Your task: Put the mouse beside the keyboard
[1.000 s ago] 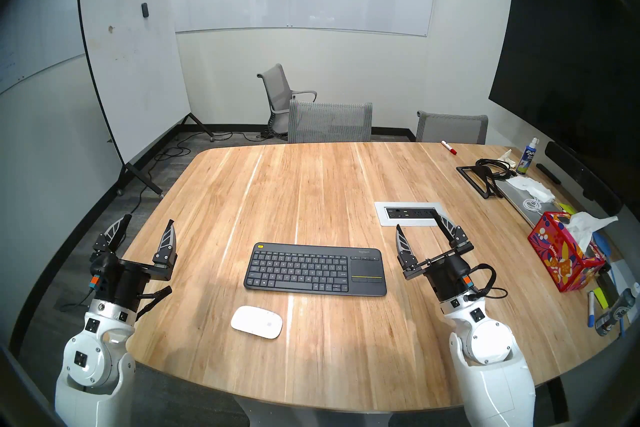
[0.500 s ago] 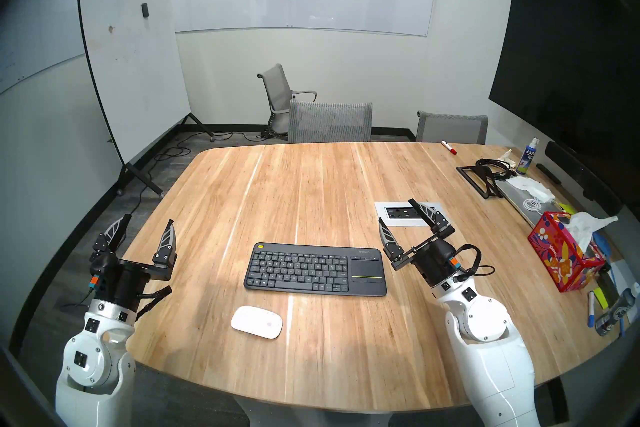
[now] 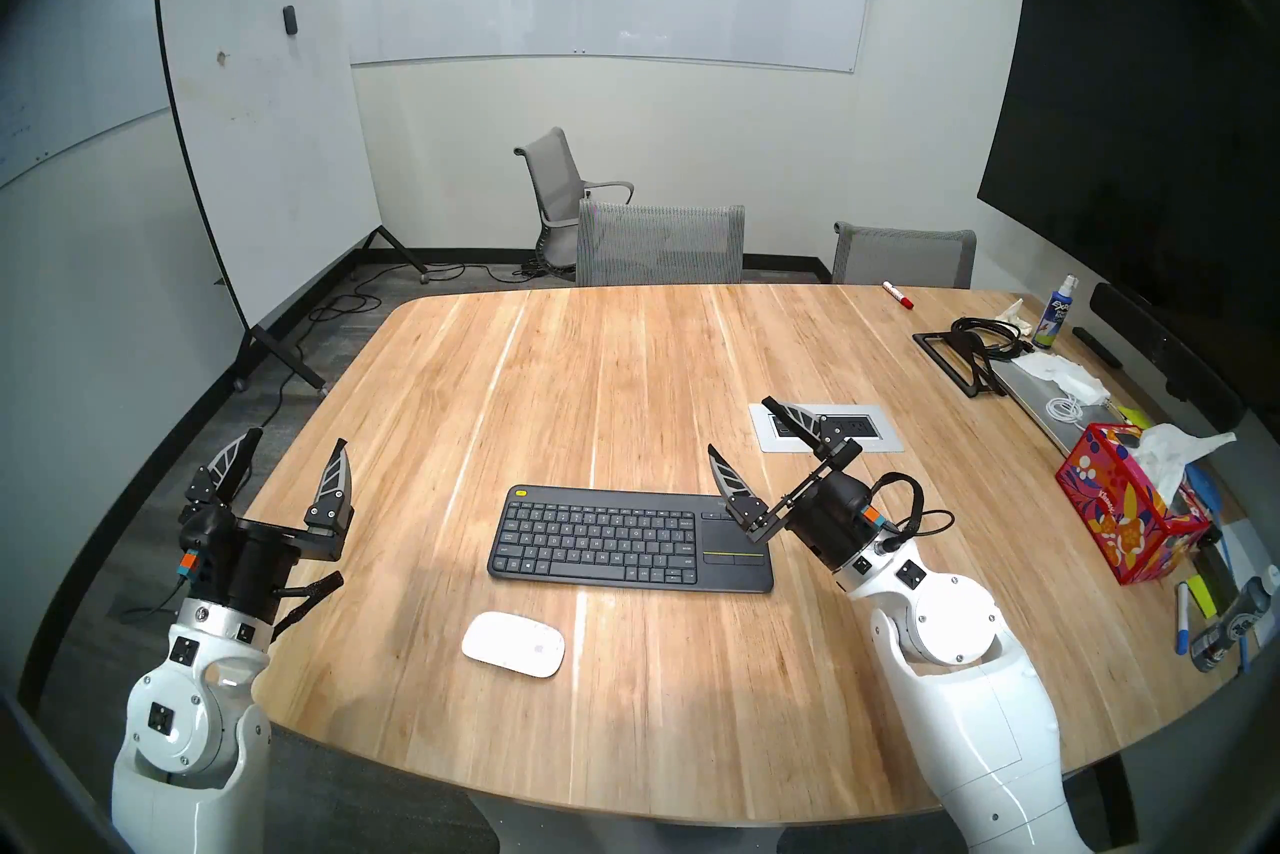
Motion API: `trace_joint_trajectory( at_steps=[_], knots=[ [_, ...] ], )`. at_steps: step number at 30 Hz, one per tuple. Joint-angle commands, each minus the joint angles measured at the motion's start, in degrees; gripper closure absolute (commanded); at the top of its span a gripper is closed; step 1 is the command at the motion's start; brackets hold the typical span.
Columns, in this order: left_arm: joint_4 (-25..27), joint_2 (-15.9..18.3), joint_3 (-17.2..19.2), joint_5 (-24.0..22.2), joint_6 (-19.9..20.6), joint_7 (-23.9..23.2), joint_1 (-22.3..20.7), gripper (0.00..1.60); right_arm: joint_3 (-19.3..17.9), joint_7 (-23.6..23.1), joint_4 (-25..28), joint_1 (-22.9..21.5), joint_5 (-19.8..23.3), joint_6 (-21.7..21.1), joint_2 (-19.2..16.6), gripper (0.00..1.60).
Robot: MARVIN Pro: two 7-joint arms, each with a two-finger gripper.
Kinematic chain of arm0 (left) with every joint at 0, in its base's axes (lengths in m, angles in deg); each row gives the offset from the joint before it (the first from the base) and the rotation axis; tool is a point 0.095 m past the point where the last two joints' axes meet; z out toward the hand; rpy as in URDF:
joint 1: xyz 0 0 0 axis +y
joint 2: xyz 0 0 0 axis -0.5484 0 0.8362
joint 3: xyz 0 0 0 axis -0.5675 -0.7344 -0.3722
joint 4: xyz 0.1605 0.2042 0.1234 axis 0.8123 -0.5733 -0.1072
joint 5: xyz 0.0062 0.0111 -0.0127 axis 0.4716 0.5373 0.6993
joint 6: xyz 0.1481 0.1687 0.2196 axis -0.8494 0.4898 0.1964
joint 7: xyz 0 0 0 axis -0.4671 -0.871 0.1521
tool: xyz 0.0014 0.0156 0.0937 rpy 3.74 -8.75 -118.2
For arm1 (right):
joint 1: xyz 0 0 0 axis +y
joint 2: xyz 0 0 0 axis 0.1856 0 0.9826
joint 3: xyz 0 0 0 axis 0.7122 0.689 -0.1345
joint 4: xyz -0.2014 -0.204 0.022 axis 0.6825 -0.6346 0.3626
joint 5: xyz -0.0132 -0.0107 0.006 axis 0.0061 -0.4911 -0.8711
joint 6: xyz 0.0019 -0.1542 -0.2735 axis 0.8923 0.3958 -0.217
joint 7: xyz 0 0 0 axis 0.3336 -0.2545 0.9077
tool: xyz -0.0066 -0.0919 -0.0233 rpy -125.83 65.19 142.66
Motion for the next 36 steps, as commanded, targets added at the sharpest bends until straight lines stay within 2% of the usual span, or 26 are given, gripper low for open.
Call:
trace_joint_trajectory(
  at_steps=[1,8,12,21,26,30,36],
  knots=[
    [0.79,0.01,0.18,0.17,-0.03,0.02,0.12,0.0,1.33,-0.17,1.72,-1.12,-0.55,-0.01,0.69,0.0],
    [0.78,-0.14,0.25,0.21,0.0,-0.14,0.05,0.0,2.89,-0.22,2.9,-1.2,-1.62,-1.36,1.39,0.0],
    [0.77,-0.25,0.3,0.24,0.02,-0.27,0.0,0.0,4.19,-0.01,2.78,-2.61,-3.11,-2.03,2.31,0.0],
    [0.76,-0.44,0.38,0.3,0.06,-0.46,-0.09,0.0,5.27,0.1,2.22,-5.01,-3.42,-3.89,3.34,0.0],
    [0.77,-0.56,0.43,0.34,0.1,-0.58,-0.14,0.0,5.6,-1.19,2.06,-6.17,-1.71,-6.13,3.06,0.0],
    [0.78,-0.69,0.49,0.39,0.15,-0.7,-0.18,0.0,5.77,-4.6,2.17,-6.78,1.26,-9.4,1.63,0.0],
    [0.8,-0.81,0.54,0.44,0.2,-0.81,-0.23,0.0,6.04,-7.79,2.45,-6.44,2.96,-12.45,0.54,0.0]
  ],
)
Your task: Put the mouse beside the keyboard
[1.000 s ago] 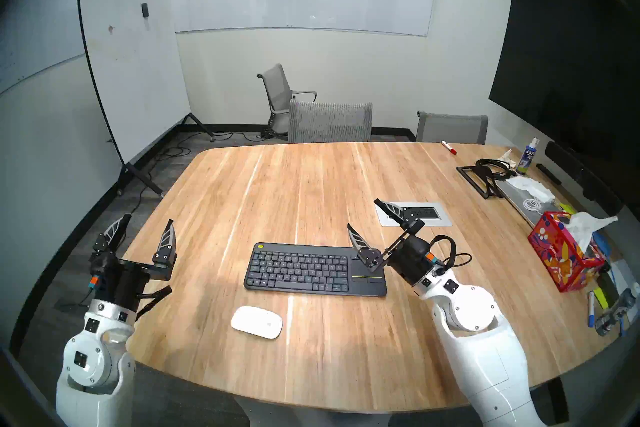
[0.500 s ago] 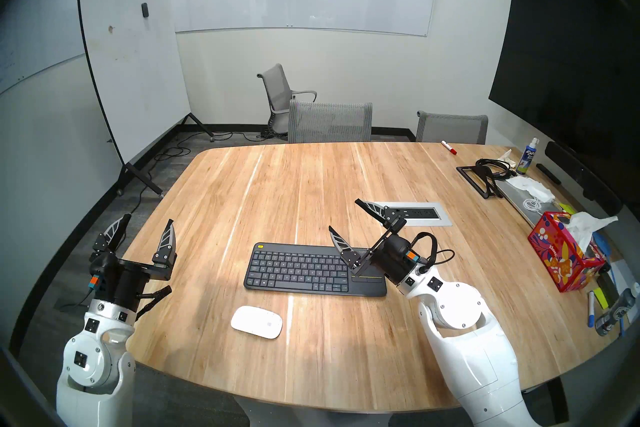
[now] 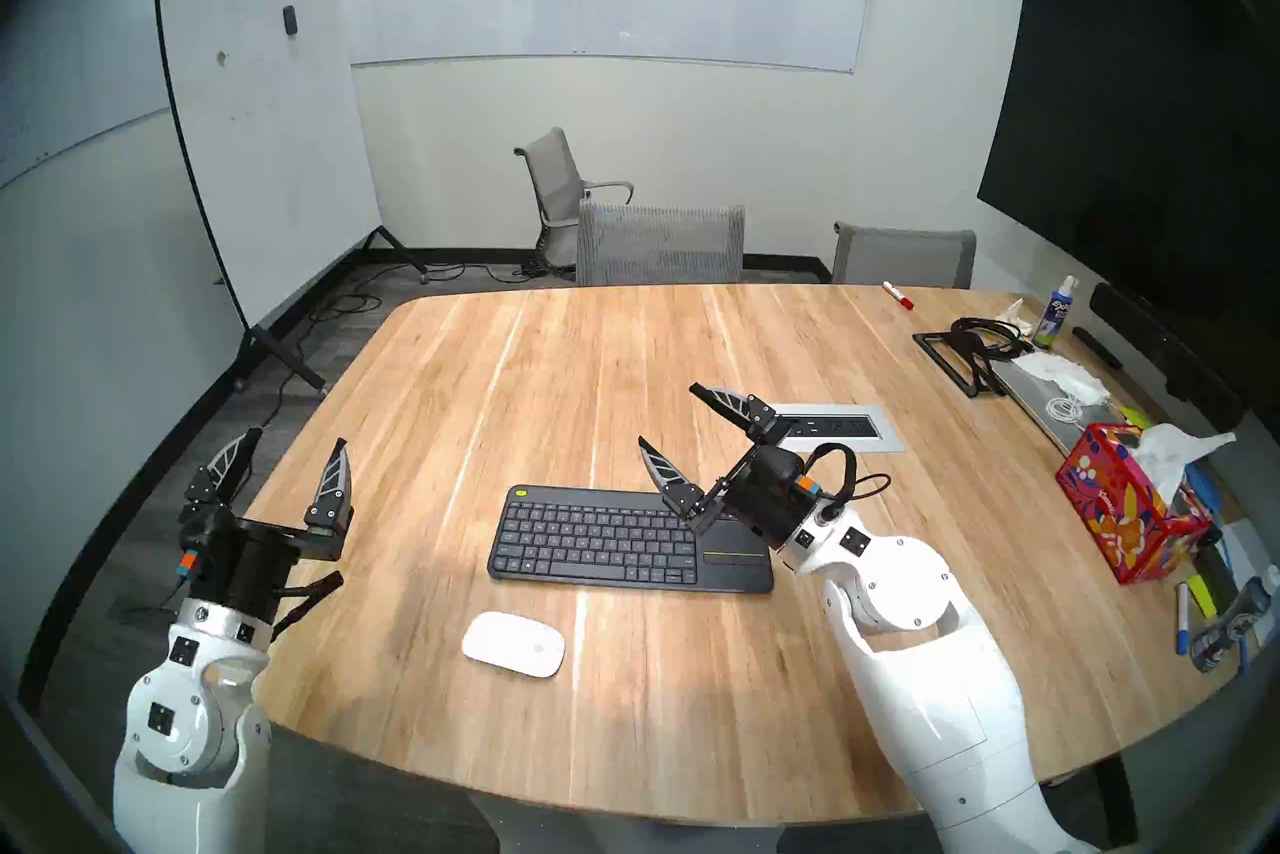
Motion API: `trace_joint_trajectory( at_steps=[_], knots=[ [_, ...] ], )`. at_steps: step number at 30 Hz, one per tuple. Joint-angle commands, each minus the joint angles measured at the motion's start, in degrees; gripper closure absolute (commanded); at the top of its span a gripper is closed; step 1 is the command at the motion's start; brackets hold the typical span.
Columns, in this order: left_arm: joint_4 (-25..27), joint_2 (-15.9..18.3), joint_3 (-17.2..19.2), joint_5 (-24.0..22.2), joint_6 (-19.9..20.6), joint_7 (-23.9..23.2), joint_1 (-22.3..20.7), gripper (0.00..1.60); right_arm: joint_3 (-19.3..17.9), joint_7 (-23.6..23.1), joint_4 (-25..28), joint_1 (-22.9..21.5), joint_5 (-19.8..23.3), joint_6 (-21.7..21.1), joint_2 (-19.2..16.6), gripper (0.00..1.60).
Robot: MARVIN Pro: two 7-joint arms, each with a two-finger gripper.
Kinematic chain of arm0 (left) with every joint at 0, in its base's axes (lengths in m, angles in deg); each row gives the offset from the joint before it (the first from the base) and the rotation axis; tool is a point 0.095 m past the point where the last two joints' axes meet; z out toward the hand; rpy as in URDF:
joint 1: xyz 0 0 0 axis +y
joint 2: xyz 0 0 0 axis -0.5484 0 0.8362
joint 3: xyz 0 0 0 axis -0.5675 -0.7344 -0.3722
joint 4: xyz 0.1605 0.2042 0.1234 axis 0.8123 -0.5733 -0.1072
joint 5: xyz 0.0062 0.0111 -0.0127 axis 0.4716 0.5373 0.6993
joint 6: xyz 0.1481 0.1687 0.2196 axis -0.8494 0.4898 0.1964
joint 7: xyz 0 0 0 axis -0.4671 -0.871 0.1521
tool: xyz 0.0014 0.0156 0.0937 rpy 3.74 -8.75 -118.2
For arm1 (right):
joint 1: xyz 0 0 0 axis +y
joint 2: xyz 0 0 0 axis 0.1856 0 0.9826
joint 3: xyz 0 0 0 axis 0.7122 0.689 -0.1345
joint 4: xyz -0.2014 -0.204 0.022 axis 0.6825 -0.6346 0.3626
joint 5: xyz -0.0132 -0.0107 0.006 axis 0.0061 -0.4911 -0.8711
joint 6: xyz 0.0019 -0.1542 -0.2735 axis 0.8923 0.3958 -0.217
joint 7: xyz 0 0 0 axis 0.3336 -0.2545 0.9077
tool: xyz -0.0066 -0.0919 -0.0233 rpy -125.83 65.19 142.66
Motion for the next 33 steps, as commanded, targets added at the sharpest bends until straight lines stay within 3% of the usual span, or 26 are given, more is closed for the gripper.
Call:
trace_joint_trajectory(
  at_steps=[1,16,33],
  knots=[
    [0.81,0.01,0.14,0.15,0.06,0.03,0.14,0.0,0.04,-3.86,1.35,-1.14,3.53,-3.16,-1.49,0.0],
    [0.8,-0.39,0.31,0.28,0.17,-0.37,-0.04,0.0,3.95,-8.19,3.57,0.19,2.78,-9.08,-2.24,0.0],
    [0.81,-0.83,0.51,0.44,0.3,-0.82,-0.23,0.0,6.74,-11.04,4.71,-0.42,2.36,-12.46,-2.99,0.0]
  ],
)
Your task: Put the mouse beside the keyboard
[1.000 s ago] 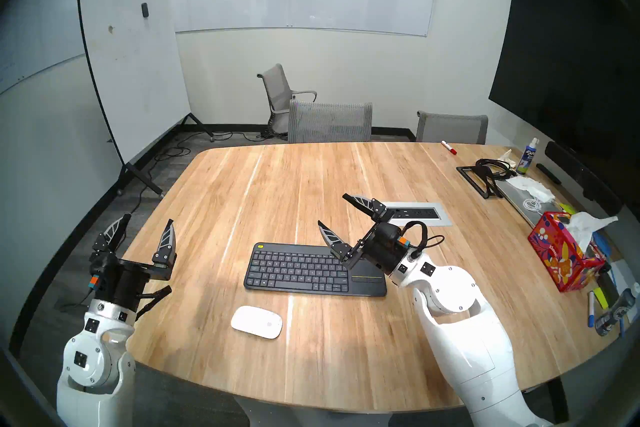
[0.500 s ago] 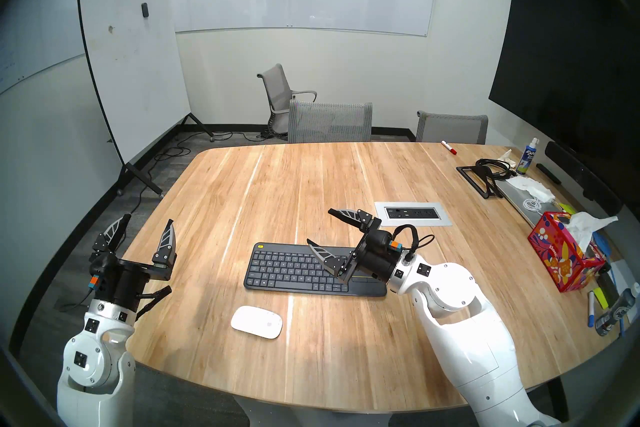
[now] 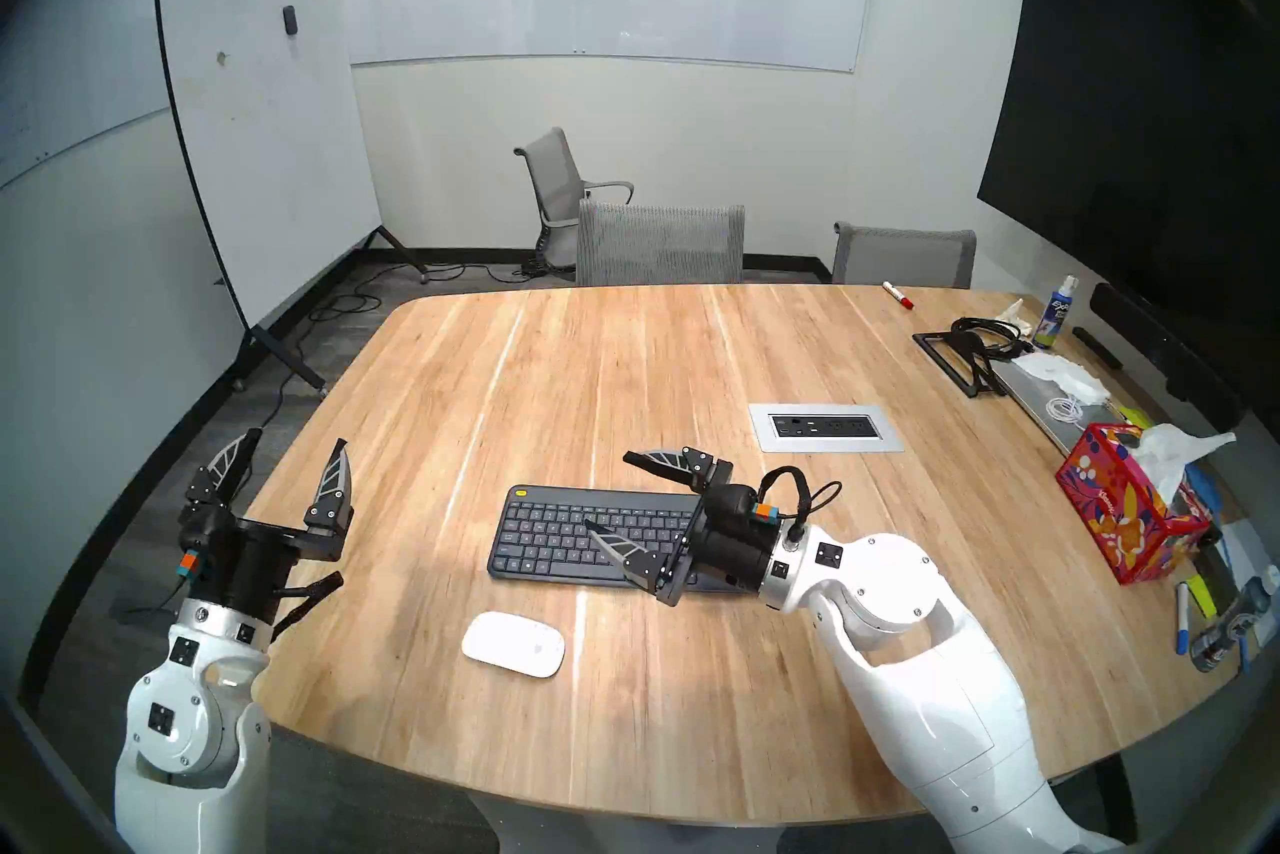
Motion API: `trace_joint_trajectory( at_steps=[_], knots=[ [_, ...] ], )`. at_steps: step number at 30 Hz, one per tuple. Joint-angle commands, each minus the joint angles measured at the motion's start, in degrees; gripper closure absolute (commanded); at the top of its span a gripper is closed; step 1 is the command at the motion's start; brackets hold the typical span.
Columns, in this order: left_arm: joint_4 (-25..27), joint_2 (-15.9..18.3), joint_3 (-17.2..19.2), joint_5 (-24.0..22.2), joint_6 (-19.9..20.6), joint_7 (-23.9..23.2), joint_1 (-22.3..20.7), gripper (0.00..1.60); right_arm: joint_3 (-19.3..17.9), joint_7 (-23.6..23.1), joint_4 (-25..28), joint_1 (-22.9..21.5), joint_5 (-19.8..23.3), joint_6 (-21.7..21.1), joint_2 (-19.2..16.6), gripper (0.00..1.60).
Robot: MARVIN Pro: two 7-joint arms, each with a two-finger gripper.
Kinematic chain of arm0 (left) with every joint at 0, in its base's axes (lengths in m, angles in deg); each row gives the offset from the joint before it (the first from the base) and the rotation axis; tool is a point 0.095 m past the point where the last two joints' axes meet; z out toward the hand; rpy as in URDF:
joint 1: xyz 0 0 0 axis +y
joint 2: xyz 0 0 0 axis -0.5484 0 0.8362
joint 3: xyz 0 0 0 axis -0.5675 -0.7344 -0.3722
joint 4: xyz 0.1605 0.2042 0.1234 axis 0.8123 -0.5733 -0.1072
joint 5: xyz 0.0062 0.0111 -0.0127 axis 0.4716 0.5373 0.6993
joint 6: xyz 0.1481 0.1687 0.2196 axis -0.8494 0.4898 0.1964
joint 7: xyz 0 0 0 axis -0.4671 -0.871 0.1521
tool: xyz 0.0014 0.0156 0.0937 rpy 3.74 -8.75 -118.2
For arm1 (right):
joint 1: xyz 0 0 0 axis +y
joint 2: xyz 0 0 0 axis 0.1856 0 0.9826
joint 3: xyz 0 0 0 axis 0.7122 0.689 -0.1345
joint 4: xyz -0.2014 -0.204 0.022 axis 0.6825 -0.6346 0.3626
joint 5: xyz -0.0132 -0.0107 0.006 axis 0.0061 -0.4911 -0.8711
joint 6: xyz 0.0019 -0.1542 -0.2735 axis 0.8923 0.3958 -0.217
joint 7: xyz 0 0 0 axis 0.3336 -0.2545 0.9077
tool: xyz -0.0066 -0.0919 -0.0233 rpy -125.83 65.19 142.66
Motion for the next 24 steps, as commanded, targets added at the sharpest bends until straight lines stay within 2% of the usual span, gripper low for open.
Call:
trace_joint_trajectory(
  at_steps=[1,11,24],
  knots=[
    [0.81,0.02,0.13,0.13,0.05,0.01,0.09,0.0,0.97,-0.4,1.18,-1.53,0.06,-0.87,0.81,0.0],
    [0.78,-0.26,0.25,0.22,0.1,-0.29,-0.05,0.0,4.35,-1.15,-2.38,-6.17,-1.54,-2.93,2.9,0.0],
    [0.82,-0.57,0.39,0.34,0.23,-0.59,-0.17,0.0,6.88,-2.69,-4.13,-5.75,-2.35,-3.86,3.07,0.0]
  ],
)
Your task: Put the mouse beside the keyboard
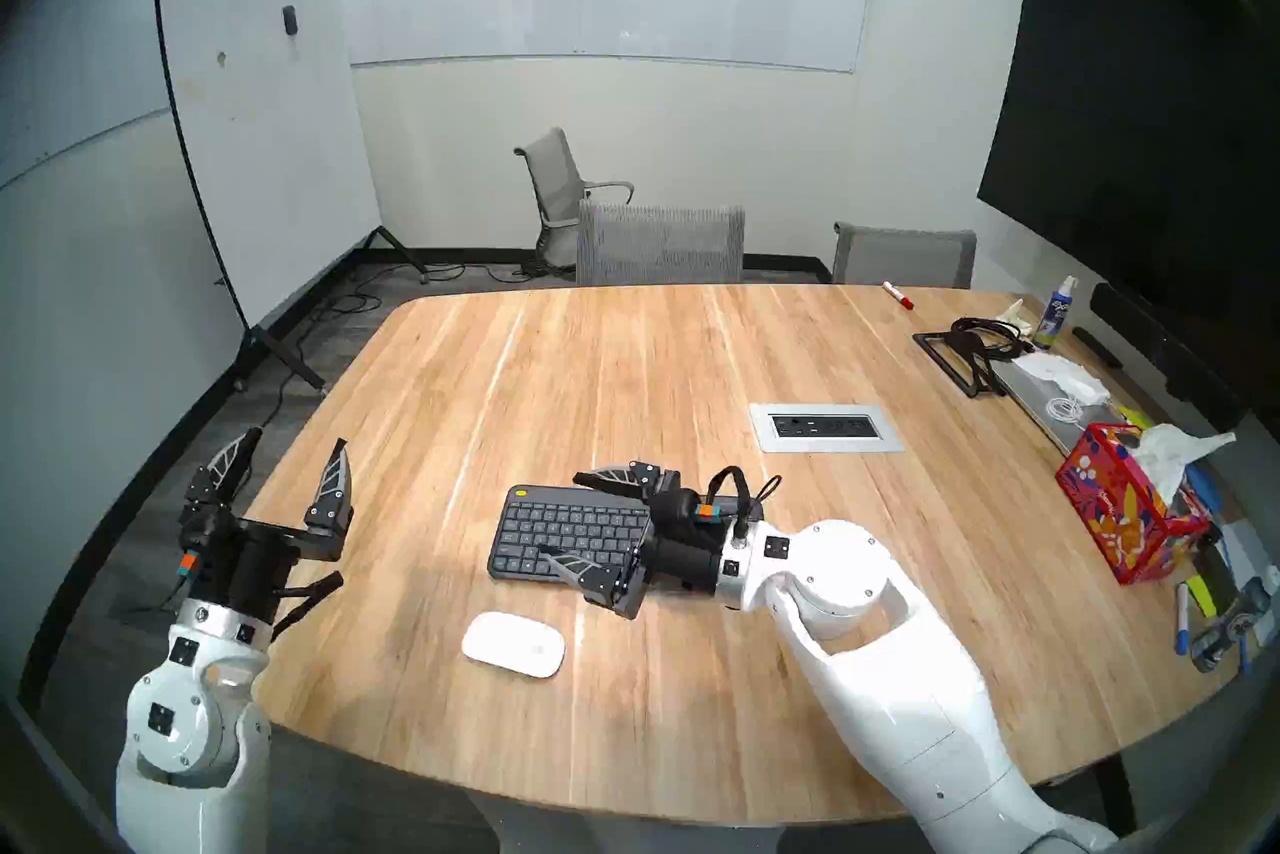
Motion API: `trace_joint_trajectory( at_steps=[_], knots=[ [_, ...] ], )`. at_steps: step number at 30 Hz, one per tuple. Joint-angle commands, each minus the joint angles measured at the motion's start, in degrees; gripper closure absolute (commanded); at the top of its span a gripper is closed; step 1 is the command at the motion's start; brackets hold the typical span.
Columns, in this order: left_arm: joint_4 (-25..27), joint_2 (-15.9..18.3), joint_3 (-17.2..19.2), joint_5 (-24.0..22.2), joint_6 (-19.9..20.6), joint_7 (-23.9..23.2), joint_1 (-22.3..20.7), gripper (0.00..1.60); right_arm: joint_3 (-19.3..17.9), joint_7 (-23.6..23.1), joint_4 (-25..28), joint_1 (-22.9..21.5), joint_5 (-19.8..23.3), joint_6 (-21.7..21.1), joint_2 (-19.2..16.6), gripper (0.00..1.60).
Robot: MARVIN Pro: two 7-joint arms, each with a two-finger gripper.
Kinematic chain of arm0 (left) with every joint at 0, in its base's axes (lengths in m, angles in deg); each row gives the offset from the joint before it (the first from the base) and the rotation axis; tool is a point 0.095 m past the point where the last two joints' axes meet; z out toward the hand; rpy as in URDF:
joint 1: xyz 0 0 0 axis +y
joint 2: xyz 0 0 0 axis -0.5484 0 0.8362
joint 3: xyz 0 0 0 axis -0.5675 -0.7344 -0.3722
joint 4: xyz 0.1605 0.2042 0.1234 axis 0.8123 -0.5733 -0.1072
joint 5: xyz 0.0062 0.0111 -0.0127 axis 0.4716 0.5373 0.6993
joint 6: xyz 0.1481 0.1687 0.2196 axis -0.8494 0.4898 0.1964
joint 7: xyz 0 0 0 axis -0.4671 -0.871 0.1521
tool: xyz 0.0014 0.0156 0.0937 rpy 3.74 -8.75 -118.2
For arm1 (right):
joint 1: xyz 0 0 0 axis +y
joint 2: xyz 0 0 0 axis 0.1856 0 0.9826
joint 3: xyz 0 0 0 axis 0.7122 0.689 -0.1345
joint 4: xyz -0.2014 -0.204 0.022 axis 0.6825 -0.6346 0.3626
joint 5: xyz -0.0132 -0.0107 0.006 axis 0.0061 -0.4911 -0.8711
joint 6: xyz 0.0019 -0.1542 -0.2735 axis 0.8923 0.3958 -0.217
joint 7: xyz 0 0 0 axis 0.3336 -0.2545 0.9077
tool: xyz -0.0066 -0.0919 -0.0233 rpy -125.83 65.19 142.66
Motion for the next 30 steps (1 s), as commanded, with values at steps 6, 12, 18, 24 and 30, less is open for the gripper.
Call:
trace_joint_trajectory(
  at_steps=[6,12,18,24,30],
  knots=[
    [0.83,-0.12,0.16,0.14,0.16,-0.08,0.06,0.0,1.5,-1.08,0.6,0.52,-0.43,0.15,-0.12,0.0],
    [0.83,-0.27,0.23,0.19,0.21,-0.23,-0.01,0.0,1.82,-1.22,0.12,0.79,-0.92,0.15,-0.07,0.0],
    [0.83,-0.41,0.3,0.24,0.25,-0.38,-0.08,0.0,2.51,-0.51,-0.87,0.9,-2.39,-0.05,0.45,0.0],
    [0.83,-0.56,0.36,0.29,0.3,-0.53,-0.14,0.0,3.19,0.05,-1.58,1.54,-3.54,-0.15,0.61,0.0],
    [0.83,-0.72,0.43,0.35,0.34,-0.7,-0.22,0.0,3.77,0.66,-2.72,1.95,-4.58,-0.2,0.83,0.0]
  ],
)
